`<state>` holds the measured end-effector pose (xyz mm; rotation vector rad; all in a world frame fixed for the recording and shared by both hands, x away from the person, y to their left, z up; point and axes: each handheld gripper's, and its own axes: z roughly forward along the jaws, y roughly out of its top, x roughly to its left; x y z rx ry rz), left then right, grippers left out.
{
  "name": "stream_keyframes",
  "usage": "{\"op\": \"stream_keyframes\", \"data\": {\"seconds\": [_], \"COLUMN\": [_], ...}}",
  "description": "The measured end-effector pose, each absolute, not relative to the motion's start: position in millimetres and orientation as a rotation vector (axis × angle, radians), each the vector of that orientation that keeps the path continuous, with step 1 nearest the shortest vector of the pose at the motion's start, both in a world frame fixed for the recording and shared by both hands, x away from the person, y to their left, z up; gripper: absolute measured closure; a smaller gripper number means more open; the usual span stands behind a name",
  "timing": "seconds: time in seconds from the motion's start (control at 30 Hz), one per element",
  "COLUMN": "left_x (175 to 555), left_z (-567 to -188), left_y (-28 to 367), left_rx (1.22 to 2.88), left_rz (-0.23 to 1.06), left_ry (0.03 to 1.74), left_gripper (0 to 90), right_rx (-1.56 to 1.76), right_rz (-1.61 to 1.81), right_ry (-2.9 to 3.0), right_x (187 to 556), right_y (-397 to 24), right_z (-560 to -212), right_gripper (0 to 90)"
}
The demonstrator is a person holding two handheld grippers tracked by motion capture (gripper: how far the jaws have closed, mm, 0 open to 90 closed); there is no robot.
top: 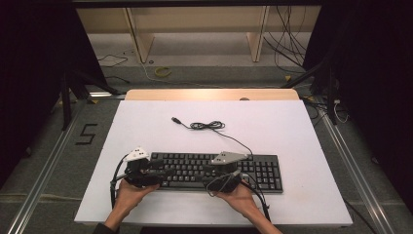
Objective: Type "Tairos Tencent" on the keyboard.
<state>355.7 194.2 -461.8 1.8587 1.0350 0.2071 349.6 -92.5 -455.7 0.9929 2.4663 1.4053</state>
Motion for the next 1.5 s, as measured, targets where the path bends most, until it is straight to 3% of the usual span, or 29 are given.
{"op": "stream_keyframes", "data": {"seconds": [0.17, 0.5, 1.5], "left_x": [352.5, 348.0, 343.0], "left_z": [-463.4, -464.3, -465.9], "left_y": [195.5, 198.6, 199.6], "left_rx": [1.849, 1.828, 1.839], "left_rz": [0.213, 0.22, 0.226], "left_ry": [1.039, 1.037, 1.029], "left_gripper": [35.6, 32.1, 31.5], "right_rx": [0.979, 0.975, 0.982], "right_rz": [1.381, 1.336, 1.217], "right_ry": [2.486, 2.513, 2.589], "right_x": [353.1, 360.5, 368.6], "right_y": [-83.9, -75.9, -59.4], "right_z": [-457.3, -462.3, -484.0], "right_gripper": [69.5, 82.7, 90.0]}}
